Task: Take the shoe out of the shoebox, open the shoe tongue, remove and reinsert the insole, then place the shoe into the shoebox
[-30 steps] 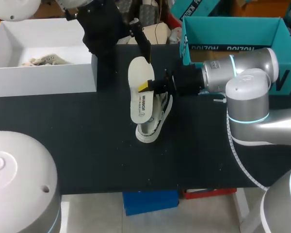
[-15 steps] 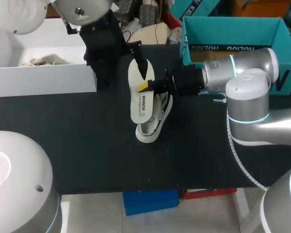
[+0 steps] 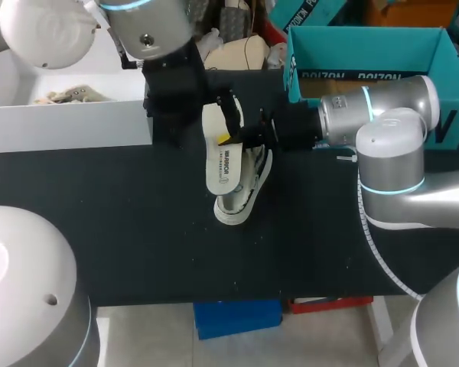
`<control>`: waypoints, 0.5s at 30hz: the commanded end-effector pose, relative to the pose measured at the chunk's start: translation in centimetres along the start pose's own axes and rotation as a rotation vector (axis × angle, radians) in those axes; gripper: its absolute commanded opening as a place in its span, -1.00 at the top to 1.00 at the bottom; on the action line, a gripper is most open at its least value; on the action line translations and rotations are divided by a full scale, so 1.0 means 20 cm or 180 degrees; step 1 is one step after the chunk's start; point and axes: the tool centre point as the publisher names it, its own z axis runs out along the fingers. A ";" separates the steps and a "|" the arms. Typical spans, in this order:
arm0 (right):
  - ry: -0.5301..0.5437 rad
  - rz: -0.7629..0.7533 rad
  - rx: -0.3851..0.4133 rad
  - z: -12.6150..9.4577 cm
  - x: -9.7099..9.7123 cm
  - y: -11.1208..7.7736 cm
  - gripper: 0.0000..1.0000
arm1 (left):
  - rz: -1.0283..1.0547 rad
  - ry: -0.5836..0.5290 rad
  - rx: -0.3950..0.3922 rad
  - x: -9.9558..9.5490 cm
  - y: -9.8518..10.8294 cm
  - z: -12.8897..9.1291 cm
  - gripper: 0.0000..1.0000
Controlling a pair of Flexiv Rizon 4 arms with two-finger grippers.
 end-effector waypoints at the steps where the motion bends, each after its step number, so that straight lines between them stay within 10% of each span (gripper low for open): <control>1: -0.0003 0.0001 -0.0006 0.01 0.00 0.00 1.00 | -0.0007 0.0031 0.0036 -0.01 0.04 0.07 -1.00; 15: -0.0003 0.0001 -0.0006 0.01 0.00 0.00 1.00 | 0.0003 0.0150 0.0039 -0.01 0.11 0.10 -1.00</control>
